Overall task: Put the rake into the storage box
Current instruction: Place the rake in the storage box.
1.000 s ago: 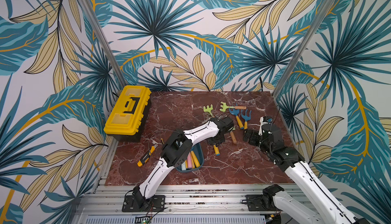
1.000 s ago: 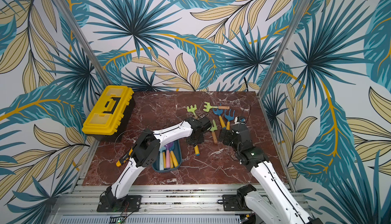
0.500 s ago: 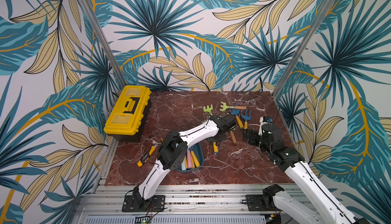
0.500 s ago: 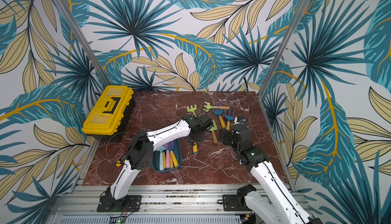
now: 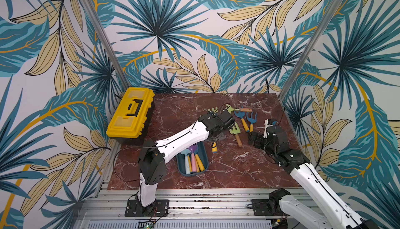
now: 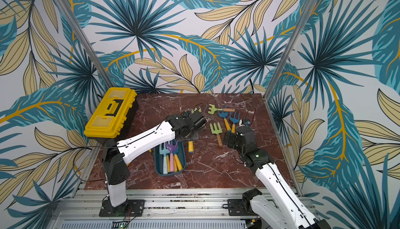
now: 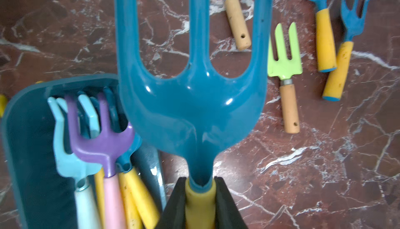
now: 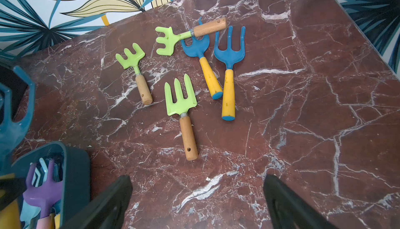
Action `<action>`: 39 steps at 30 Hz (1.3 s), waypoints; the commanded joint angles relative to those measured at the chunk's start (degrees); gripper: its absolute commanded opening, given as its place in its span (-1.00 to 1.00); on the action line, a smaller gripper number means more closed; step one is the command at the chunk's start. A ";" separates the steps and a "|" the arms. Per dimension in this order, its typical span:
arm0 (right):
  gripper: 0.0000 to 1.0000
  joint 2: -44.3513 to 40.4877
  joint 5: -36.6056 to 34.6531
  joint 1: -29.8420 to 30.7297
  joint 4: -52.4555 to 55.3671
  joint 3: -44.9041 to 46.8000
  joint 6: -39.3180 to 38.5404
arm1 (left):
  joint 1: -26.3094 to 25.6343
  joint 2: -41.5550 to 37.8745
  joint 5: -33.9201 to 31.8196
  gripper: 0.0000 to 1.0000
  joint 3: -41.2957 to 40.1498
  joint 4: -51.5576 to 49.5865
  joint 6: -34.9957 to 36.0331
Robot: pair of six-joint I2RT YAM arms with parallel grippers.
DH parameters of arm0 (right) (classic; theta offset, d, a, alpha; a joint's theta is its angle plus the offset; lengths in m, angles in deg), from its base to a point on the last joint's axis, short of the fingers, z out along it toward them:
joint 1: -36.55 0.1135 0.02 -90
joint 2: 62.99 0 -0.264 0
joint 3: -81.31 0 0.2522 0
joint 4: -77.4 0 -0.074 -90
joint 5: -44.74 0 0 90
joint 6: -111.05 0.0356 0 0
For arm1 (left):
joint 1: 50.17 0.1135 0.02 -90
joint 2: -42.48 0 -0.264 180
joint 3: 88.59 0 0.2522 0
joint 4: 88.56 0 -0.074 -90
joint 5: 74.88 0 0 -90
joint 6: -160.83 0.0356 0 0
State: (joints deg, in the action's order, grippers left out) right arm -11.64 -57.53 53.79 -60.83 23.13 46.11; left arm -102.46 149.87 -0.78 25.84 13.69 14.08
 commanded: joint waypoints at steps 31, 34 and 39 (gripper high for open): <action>0.99 6.17 -0.48 -0.36 -3.58 1.65 0.00 | 13.62 -23.82 16.85 -0.80 -43.60 17.07 8.35; 0.98 6.36 -0.35 -0.36 -3.62 1.62 -0.10 | 14.61 -23.45 17.11 -0.80 -44.69 17.75 9.32; 0.99 6.39 -0.13 -0.36 -3.66 1.62 -0.10 | 15.20 -23.15 16.75 -0.83 -46.05 18.27 9.17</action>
State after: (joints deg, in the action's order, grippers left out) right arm -5.50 -57.64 53.68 -63.71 23.59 46.11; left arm -87.73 126.85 15.85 -18.34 30.39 22.50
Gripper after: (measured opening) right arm 0.993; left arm 0.236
